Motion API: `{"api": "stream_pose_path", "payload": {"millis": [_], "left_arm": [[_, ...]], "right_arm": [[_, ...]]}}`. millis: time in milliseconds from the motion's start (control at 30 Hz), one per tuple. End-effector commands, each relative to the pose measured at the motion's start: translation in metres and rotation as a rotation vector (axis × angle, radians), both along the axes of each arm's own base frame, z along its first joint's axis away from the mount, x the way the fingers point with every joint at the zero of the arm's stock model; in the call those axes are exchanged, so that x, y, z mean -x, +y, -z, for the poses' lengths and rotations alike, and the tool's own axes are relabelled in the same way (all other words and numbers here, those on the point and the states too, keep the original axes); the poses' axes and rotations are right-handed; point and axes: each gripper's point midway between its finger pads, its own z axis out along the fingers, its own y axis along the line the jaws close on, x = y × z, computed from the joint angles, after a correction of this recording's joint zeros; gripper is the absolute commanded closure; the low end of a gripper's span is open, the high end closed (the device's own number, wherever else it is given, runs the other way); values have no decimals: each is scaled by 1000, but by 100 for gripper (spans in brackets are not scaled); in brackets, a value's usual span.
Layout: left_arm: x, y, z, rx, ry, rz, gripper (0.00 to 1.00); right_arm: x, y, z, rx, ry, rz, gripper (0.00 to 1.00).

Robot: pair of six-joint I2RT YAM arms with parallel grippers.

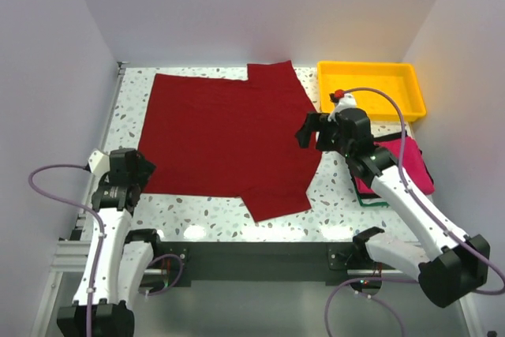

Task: Fold and stack the t-shirts
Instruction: Flatten the tshirt out

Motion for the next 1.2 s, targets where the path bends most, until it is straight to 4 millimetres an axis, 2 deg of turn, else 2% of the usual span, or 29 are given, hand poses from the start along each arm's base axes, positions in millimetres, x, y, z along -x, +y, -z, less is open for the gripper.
{"api": "stream_pose_path", "payload": {"millis": [0,133,233,367,567,700,800,1000,1167], "left_arm": [[-1,8,23,5,85,-76,3],[8,13,54,-7,240,-111,3],[12,17,71,-25,295,-132,5],[11,20,88,-28,303,-140,19],[3,25,92,-36,311,-135,28],[-8,24,81,-33,260,-112,28],[-8,32,74,-62,237,-140,26],[-17,33,84,-55,240,-129,29],[-20,33,104,-39,300,-120,44]], "right_arm": [[10,-12,2,-24,1,67,1],[15,-23,14,14,33,112,1],[16,-23,20,22,45,111,1],[17,-22,30,39,78,102,1],[17,-21,39,47,103,96,1],[15,-23,41,63,106,102,1],[14,-23,43,75,113,103,1],[18,-19,45,60,127,79,1],[37,-19,59,49,182,55,1]]}}
